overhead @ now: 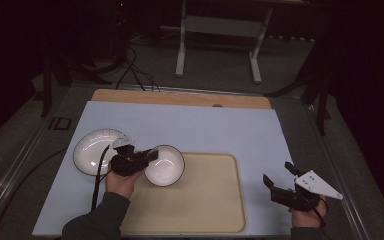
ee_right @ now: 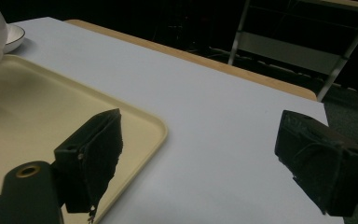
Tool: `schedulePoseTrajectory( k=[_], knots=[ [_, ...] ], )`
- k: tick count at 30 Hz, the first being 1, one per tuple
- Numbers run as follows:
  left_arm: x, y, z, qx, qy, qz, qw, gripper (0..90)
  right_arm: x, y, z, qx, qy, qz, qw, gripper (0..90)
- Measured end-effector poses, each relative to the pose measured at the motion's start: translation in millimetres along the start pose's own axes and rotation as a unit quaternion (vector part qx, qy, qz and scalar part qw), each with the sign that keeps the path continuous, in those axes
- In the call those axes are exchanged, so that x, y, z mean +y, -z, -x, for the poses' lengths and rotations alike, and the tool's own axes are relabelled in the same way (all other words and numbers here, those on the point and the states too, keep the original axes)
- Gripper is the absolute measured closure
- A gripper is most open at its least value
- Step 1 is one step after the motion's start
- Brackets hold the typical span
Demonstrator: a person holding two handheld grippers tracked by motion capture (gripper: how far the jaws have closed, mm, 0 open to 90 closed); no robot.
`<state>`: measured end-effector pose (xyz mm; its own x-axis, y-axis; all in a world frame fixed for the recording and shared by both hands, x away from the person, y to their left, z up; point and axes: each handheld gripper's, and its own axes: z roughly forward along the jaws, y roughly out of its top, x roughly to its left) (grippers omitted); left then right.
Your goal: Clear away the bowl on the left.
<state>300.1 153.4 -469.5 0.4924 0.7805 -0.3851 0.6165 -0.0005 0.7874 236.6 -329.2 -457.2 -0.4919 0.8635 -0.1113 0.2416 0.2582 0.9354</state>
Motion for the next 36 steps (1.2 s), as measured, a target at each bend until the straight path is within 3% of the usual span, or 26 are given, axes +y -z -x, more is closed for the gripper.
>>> schedulePoseTrajectory(
  k=[17, 36],
  knots=[
    [-5.7, -12.0, 4.4, 0.001, -0.013, -0.022, 0.9997, 76.0, -0.1, 0.1, 0.0, 0.000, -0.001, 0.000, 1.0000, 14.7],
    [-14.1, -21.8, 6.9, -0.006, -0.009, -0.045, 0.9989, 76.0, -0.1, 0.6, 0.3, -0.001, -0.001, 0.001, 1.0000, 14.7]
  ],
)
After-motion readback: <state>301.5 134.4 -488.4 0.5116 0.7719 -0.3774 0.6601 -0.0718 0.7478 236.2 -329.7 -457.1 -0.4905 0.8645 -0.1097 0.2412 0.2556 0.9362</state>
